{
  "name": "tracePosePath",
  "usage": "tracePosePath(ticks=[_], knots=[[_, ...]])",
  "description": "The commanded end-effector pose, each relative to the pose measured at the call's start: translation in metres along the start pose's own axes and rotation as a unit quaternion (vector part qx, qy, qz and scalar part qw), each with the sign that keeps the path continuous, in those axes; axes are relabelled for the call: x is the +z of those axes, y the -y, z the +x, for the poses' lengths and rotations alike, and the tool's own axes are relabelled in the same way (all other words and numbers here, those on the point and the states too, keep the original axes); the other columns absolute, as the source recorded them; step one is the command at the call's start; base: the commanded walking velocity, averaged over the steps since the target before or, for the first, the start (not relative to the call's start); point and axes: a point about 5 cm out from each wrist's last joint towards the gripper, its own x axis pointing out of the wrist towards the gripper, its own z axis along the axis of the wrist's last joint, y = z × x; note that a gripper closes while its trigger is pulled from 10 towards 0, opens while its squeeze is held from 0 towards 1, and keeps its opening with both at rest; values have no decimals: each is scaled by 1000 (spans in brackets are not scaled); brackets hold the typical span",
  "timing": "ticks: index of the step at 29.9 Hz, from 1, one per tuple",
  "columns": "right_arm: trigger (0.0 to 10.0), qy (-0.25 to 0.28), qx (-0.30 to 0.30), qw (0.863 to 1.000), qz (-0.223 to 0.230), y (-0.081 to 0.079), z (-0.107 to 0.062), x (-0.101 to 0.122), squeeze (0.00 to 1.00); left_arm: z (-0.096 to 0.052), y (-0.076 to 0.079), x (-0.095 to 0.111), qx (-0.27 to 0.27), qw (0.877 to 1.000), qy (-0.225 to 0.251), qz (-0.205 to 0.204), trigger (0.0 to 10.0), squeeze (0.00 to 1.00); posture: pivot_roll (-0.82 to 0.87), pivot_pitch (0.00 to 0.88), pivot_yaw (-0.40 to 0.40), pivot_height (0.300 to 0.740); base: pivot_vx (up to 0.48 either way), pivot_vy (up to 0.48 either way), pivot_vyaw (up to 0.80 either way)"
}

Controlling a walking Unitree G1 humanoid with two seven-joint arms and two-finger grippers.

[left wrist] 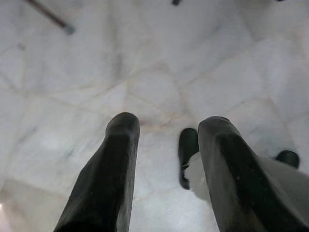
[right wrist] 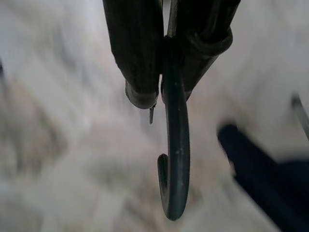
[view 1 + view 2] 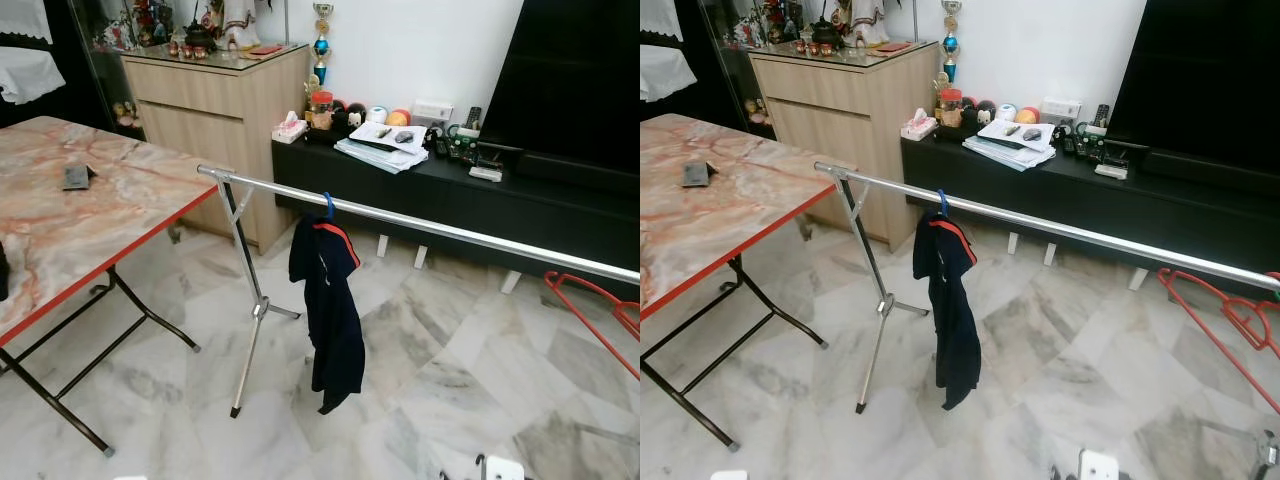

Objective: Hang hanger

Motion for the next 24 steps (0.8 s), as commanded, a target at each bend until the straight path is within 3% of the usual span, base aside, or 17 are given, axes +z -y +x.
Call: tracePosePath(ticks=[1, 11, 16, 24], knots=[[10000, 65, 9, 998, -4, -5, 7, 31, 0, 2, 6, 3, -9, 1000, 9, 21, 10000, 0, 72, 0, -30, 740, 0, 0, 0], [10000, 159, 49, 986, -15, -16, 10, 67, 0, 2, 10, 0, -8, 1000, 6, 24, 10000, 0, 70, 0, -42, 740, 0, 0, 0], [10000, 196, 44, 979, -17, -12, 6, 72, 0, -2, 3, -12, 2, 1000, -7, 9, 10000, 0, 79, 0, -47, 740, 0, 0, 0], [10000, 224, 47, 973, -11, -10, 0, 72, 0, -7, -8, -25, 10, 999, -32, 19, 10000, 0, 82, 0, -41, 740, 0, 0, 0]])
